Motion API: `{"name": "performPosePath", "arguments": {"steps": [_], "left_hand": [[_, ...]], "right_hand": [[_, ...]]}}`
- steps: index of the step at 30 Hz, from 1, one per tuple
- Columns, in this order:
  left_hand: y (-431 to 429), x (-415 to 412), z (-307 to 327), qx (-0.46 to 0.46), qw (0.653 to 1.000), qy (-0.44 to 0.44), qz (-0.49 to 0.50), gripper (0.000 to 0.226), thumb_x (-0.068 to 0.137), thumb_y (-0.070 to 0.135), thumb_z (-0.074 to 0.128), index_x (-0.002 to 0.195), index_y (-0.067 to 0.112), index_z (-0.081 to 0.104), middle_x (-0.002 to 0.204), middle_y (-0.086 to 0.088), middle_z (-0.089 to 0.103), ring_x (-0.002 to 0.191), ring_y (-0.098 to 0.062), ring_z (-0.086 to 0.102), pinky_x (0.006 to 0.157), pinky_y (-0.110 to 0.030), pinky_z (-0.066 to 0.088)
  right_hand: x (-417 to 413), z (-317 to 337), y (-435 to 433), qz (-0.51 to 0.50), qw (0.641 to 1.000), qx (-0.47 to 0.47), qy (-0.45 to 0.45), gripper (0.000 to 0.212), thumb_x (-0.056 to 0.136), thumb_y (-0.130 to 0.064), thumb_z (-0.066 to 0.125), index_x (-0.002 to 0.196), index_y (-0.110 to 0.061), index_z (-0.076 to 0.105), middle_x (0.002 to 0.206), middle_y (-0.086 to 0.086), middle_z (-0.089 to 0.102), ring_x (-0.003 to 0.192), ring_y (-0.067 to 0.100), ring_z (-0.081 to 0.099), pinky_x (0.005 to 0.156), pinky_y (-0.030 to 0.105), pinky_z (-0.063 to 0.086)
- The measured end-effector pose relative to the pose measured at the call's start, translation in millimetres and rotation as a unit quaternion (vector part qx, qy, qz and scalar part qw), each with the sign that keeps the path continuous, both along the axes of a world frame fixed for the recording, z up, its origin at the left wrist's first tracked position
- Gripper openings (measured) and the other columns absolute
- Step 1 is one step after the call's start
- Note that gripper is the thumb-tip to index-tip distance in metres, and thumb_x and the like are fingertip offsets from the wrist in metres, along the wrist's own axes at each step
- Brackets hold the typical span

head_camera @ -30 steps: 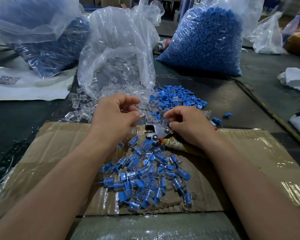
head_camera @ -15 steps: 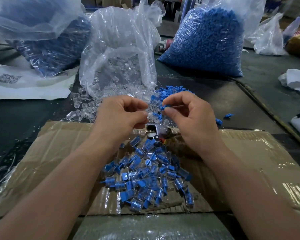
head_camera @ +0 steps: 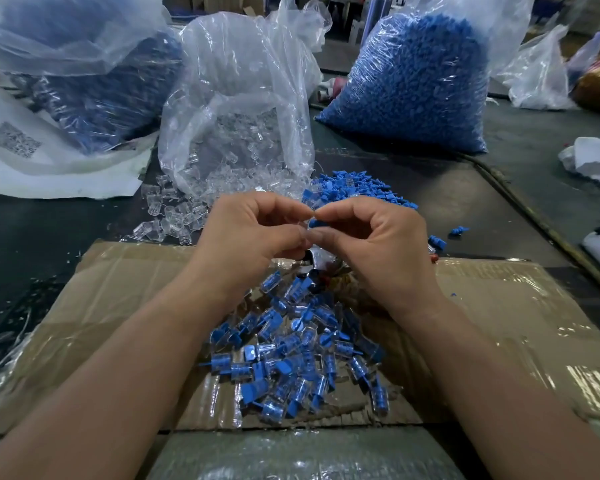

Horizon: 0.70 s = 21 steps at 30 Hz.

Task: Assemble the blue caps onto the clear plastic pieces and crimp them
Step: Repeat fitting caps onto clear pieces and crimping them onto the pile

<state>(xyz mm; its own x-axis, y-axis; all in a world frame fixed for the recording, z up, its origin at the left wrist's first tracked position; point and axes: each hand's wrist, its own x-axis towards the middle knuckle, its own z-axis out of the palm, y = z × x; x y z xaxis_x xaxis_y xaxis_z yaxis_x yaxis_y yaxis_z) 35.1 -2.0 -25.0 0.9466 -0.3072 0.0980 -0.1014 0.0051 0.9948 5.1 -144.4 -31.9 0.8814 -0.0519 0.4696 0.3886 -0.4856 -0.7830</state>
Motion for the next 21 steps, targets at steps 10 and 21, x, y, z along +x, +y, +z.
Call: {"name": "performPosePath", "arguments": {"steps": [10,21], "left_hand": [[5.1,2.8,-0.1,-0.058,0.996,0.053,-0.047,0.023,0.071,-0.008,0.064,0.065,0.012,0.072,0.065,-0.004,0.068,0.058,-0.013,0.065,0.053,-0.017,0.051],[5.5,4.0,0.5,-0.038,0.993,0.096,-0.050,0.012,0.073,-0.005,0.064,0.067,0.006,0.063,0.055,-0.009,0.064,0.047,-0.015,0.062,0.043,-0.018,0.049]], "right_hand": [[0.5,0.6,0.0,0.041,0.997,0.053,0.025,0.024,0.066,-0.012,0.079,0.076,-0.026,0.063,0.074,-0.009,0.066,0.070,0.005,0.065,0.065,0.016,0.053],[-1.6,-0.5,0.5,0.063,0.997,0.044,0.003,0.022,0.065,-0.012,0.078,0.076,-0.024,0.064,0.071,-0.011,0.066,0.068,0.003,0.064,0.066,0.015,0.052]]}}
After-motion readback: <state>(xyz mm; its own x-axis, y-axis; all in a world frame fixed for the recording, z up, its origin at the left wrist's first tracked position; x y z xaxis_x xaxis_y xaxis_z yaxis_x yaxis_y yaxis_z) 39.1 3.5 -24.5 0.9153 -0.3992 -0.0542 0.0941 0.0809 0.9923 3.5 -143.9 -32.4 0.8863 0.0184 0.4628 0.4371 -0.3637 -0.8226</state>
